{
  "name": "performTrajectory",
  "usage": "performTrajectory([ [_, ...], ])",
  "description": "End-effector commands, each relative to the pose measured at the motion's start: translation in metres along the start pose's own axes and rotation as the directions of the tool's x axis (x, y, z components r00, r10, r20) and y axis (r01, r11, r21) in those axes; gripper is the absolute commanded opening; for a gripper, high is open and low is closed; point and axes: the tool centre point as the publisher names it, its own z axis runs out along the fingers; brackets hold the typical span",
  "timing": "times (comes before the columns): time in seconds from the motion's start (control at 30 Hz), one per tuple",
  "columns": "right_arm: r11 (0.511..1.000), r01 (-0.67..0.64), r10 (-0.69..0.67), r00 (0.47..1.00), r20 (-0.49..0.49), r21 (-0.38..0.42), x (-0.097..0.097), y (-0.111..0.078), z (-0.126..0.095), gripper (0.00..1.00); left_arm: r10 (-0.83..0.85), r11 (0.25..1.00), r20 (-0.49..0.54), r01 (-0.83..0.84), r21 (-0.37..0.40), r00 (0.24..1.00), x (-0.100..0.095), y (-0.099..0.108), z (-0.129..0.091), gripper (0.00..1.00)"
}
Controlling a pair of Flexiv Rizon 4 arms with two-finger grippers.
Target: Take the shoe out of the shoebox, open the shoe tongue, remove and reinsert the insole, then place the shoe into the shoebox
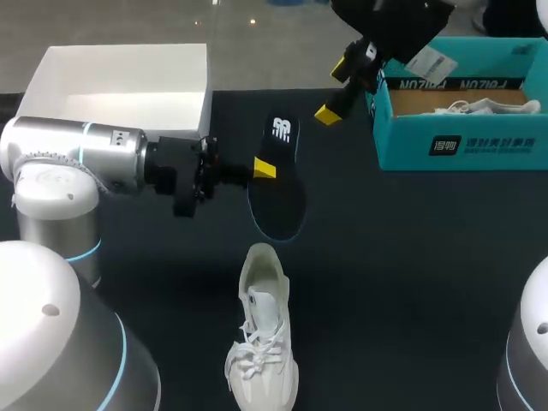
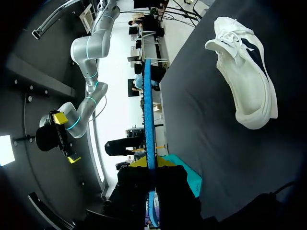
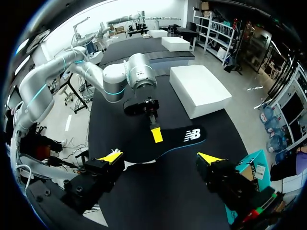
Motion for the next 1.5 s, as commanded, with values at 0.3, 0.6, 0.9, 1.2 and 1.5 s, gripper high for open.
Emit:
performTrajectory([
  [0.3, 1.000, 0.008, -0.008, 0.999, 0.037, 0.027, 0.000, 0.004, -0.027, 1.00, -0.030, 0.999, -0.038, 0.029, -0.019, 0.999, 0.013, 0.012, 0.002, 0.00],
  [0.6, 0.996, -0.018, 0.014, 0.999, 0.048, 0.083, 0.001, 0.010, -0.035, 1.00, 0.003, 0.998, -0.058, -0.006, -0.061, 0.998, 0.012, 0.011, 0.004, 0.00],
  [0.9, 0.996, -0.018, 0.014, 0.999, 0.048, 0.083, 0.001, 0.010, -0.035, 1.00, 0.003, 0.998, -0.058, -0.006, -0.061, 0.998, 0.012, 0.011, 0.004, 0.00],
  [1.2, 0.996, -0.018, 0.014, 0.999, 0.048, 0.083, 0.001, 0.010, -0.035, 1.00, -0.439, 0.896, -0.074, 0.442, 0.039, 0.896, -0.010, 0.013, -0.010, 0.00],
  [1.5, 0.996, -0.018, 0.014, 0.999, 0.048, 0.083, 0.001, 0.010, -0.035, 1.00, -0.794, 0.566, -0.195, 0.818, 0.108, 0.575, -0.014, 0.007, -0.018, 0.00],
])
